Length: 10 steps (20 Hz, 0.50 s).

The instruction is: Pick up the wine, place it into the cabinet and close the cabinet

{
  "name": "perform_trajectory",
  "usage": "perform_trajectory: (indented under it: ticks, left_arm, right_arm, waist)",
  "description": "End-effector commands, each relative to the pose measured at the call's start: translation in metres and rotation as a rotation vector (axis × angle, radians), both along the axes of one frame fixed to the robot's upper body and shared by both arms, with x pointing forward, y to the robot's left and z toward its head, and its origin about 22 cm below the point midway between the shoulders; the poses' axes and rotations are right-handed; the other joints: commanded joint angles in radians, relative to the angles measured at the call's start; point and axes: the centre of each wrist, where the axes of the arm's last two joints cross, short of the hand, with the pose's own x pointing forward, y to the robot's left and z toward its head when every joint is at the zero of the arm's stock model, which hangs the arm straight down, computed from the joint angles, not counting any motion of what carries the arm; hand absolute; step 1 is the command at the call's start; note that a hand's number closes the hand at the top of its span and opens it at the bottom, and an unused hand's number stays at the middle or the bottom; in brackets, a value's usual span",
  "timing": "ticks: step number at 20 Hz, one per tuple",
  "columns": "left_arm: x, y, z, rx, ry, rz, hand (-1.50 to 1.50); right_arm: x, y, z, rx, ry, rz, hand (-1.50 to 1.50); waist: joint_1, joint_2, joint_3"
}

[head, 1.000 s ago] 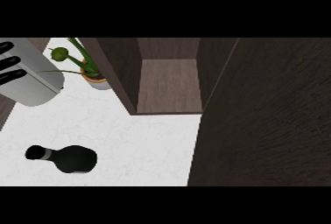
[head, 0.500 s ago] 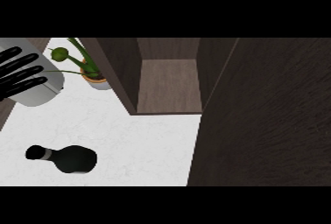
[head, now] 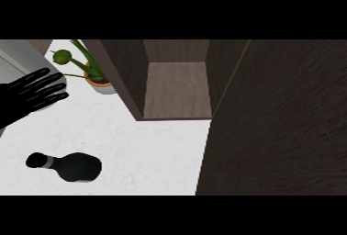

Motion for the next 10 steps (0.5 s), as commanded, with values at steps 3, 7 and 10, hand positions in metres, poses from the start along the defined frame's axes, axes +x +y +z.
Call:
perform_trajectory:
  ticks: [3, 7, 10]
  left_arm:
    - [-0.007, 0.013, -0.029, 0.054, -0.012, 0.006, -1.5]
    - [-0.008, 0.008, -0.053, 0.068, -0.023, 0.011, -1.5]
    - [-0.013, 0.01, -0.068, 0.077, -0.011, 0.015, -1.5]
  right_arm:
    - [-0.043, -0.015, 0.018, 0.011, -0.058, -0.049, -1.5]
    - [-0.026, -0.003, 0.019, 0.019, -0.082, -0.051, -1.5]
    - [-0.041, -0.009, 0.022, 0.018, -0.09, -0.039, -1.5]
  waist:
    - [-0.004, -0.001, 0.0]
    - [0.005, 0.001, -0.001]
    - [-0.005, -0.002, -0.001]
